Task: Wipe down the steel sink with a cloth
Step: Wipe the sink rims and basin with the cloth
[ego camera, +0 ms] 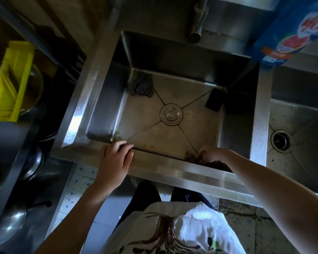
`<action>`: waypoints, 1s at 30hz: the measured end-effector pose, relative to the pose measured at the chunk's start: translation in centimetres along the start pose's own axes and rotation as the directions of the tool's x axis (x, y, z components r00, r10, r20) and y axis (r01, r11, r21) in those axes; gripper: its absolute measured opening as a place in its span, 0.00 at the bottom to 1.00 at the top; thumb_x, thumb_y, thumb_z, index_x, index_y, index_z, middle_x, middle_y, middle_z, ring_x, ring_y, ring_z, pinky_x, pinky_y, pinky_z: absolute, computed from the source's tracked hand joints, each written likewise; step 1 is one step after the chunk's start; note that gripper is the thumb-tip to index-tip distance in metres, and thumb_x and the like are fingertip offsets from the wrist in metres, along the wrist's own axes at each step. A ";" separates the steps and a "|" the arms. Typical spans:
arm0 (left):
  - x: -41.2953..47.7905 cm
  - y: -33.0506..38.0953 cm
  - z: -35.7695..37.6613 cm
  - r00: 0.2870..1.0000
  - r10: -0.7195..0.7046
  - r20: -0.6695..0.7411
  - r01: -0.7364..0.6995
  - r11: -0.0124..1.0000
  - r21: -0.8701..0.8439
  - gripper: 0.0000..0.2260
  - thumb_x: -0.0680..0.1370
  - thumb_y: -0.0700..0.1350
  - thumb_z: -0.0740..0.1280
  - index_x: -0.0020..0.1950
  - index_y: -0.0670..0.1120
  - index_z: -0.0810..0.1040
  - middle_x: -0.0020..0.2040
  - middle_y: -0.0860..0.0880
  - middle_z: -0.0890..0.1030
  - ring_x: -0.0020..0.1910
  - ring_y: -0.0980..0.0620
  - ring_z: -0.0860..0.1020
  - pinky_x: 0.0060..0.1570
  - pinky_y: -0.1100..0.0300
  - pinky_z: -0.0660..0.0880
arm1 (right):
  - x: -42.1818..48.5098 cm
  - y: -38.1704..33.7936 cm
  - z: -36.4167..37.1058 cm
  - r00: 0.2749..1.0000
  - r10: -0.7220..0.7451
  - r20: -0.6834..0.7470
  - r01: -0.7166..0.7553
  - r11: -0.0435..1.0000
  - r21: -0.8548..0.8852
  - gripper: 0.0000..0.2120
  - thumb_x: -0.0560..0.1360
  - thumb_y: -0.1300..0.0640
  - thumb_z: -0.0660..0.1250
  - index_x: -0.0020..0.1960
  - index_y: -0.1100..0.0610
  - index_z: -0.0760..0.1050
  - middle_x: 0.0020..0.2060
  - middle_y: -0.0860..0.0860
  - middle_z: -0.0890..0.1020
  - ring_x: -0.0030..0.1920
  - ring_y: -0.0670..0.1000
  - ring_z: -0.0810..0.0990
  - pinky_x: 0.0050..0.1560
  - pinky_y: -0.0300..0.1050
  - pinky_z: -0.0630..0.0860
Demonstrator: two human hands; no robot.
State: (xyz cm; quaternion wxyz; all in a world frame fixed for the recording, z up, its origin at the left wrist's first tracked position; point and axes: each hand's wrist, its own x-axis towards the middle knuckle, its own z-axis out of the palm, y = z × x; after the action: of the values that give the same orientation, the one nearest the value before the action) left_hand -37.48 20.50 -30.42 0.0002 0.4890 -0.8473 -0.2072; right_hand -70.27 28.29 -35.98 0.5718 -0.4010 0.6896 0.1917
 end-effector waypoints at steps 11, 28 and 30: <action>-0.4 -4.9 -3.0 0.995 -0.094 -0.021 0.093 0.995 -0.032 0.20 0.78 0.53 0.52 0.59 0.45 0.79 0.60 0.45 0.75 0.58 0.43 0.74 0.59 0.46 0.65 | 2.0 -11.1 0.4 0.995 -0.098 0.024 0.097 0.995 0.030 0.13 0.77 0.64 0.63 0.60 0.65 0.77 0.37 0.55 0.81 0.31 0.46 0.75 0.31 0.32 0.70; 0.0 -11.5 -5.2 1.000 -0.001 -0.008 0.001 1.000 -0.021 0.16 0.77 0.50 0.54 0.58 0.47 0.77 0.59 0.46 0.74 0.62 0.44 0.71 0.63 0.51 0.59 | 4.9 -28.5 1.4 0.951 -0.306 -0.041 0.307 0.951 0.028 0.15 0.78 0.60 0.62 0.64 0.59 0.76 0.61 0.56 0.78 0.50 0.50 0.76 0.51 0.35 0.72; 0.2 -11.5 -5.2 1.000 0.012 -0.019 -0.013 1.000 -0.020 0.16 0.78 0.50 0.55 0.57 0.46 0.77 0.58 0.46 0.75 0.61 0.44 0.72 0.63 0.53 0.58 | 5.0 -29.7 1.3 0.952 -0.306 -0.016 0.307 0.951 0.042 0.15 0.80 0.61 0.59 0.66 0.62 0.73 0.59 0.57 0.76 0.43 0.49 0.74 0.37 0.26 0.69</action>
State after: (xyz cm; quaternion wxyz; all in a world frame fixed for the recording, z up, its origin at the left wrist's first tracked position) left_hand -27.03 13.56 -29.76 0.0143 0.4855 -0.8482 -0.2111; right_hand -46.64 9.61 -35.33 0.6002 -0.4911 0.6258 0.0835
